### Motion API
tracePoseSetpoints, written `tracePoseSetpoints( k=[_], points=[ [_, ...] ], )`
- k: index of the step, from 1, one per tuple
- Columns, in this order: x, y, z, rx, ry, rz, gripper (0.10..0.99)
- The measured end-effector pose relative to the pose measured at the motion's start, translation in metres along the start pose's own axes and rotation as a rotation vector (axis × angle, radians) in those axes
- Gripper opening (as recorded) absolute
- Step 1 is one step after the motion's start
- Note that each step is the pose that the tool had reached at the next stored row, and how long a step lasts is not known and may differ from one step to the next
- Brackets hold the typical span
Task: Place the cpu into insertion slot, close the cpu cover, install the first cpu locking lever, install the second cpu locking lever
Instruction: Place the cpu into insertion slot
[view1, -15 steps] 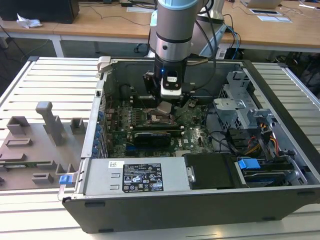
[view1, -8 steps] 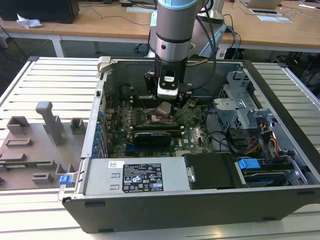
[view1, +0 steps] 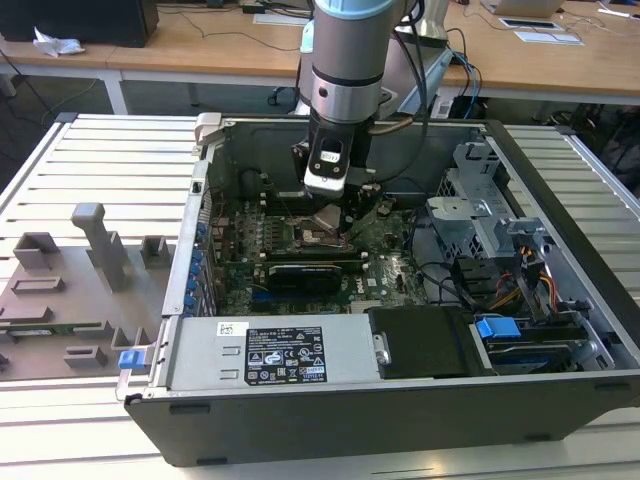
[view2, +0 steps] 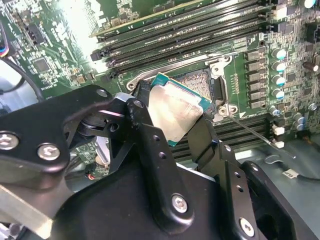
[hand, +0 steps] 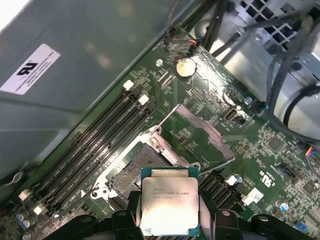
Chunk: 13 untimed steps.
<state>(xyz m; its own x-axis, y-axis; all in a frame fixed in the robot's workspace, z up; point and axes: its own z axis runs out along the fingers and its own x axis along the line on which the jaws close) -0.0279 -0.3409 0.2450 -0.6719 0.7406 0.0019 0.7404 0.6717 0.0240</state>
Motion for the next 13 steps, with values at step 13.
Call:
tracePoseSetpoints(
  k=[13],
  points=[
    [0.0000, 0.0000, 0.0005, 0.005, -0.0102, 0.185, 0.545]
  ],
)
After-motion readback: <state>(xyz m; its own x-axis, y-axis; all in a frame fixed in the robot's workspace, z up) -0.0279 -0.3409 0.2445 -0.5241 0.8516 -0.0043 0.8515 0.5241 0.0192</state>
